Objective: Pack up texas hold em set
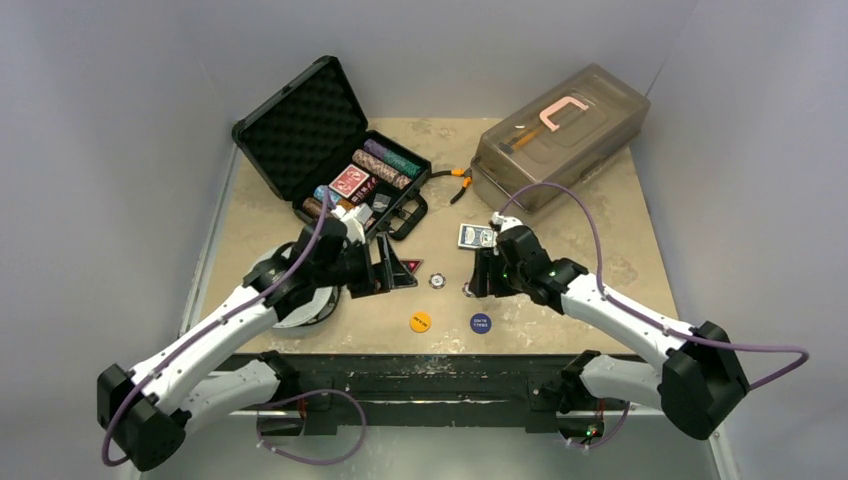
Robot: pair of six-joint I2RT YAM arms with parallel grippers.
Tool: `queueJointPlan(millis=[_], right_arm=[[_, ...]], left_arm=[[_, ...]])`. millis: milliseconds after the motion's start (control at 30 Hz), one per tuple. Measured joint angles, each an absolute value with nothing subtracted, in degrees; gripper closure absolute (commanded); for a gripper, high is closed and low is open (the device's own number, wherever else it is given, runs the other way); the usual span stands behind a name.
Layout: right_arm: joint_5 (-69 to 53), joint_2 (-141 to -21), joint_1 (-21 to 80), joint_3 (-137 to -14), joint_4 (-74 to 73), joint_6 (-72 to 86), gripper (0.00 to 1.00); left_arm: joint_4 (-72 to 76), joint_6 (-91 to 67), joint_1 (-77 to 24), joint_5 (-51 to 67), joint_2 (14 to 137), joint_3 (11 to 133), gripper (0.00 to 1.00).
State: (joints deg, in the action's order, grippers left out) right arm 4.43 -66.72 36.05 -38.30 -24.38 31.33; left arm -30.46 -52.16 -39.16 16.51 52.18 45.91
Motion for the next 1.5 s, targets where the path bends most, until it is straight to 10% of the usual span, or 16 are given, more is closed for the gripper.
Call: queueJointPlan(millis=[700, 967, 1200, 1500], right_arm=[[-19.2, -64.7, 45.0, -42.4, -6.2, 15.8, 0.96], [-19.7, -66.4, 45.8, -43.2, -5.3, 14.6, 0.95], [-16.6, -67.5, 46.4, -44.3, -5.6, 14.4, 0.03], [4.3, -67.4, 44.9, -48.0, -15.9, 20.9, 0.01]], left_arm=[[-18.4, -51.3, -34.0, 38.6, 74.7, 50.9, 0.52], [-17.2, -50.5, -35.4, 40.7, 78.8, 52.1, 0.99], [-21.0, -49.8, -34.8, 37.4, 79.0, 54.0, 1.0], [-19.5, -50.5, -17.1, 17.6, 78.4, 57.8, 1.0]])
